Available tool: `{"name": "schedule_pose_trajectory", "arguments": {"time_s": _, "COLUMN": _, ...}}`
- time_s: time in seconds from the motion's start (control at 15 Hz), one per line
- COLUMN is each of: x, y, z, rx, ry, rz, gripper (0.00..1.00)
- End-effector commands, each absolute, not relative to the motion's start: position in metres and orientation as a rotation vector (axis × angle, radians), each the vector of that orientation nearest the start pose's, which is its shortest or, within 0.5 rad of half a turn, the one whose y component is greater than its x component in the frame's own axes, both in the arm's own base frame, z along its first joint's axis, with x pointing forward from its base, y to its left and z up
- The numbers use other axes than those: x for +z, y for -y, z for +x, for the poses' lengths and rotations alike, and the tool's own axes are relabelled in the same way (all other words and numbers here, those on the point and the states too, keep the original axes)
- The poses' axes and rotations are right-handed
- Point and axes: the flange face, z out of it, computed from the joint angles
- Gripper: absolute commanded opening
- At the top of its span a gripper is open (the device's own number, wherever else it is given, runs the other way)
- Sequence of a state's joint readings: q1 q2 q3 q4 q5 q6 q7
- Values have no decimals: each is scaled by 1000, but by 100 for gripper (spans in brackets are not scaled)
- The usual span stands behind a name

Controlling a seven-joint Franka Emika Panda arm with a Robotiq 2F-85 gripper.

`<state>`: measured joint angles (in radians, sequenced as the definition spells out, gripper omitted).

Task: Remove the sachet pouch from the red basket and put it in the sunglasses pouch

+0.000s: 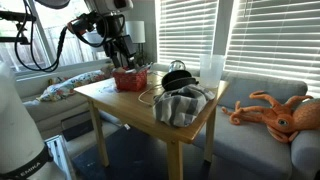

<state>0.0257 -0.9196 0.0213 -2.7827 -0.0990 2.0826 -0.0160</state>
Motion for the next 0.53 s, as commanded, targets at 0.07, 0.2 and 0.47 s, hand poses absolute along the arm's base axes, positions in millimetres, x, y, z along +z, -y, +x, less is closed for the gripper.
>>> {"name": "schedule_pose_trajectory", "arguments": {"time_s": 0.07, "x": 469, "y": -9, "z": 299, "rx": -332, "ry": 155, "rz": -3226, "gripper": 100}}
{"name": "schedule_pose_trajectory", "arguments": {"time_s": 0.2, "x": 466, "y": -9, "z": 299, "rx": -322, "ry": 155, "rz": -3227, "gripper": 100}}
{"name": "schedule_pose_trajectory", "arguments": {"time_s": 0.47, "x": 466, "y": -9, "z": 300, "rx": -320, "ry": 155, "rz": -3227, "gripper": 100}}
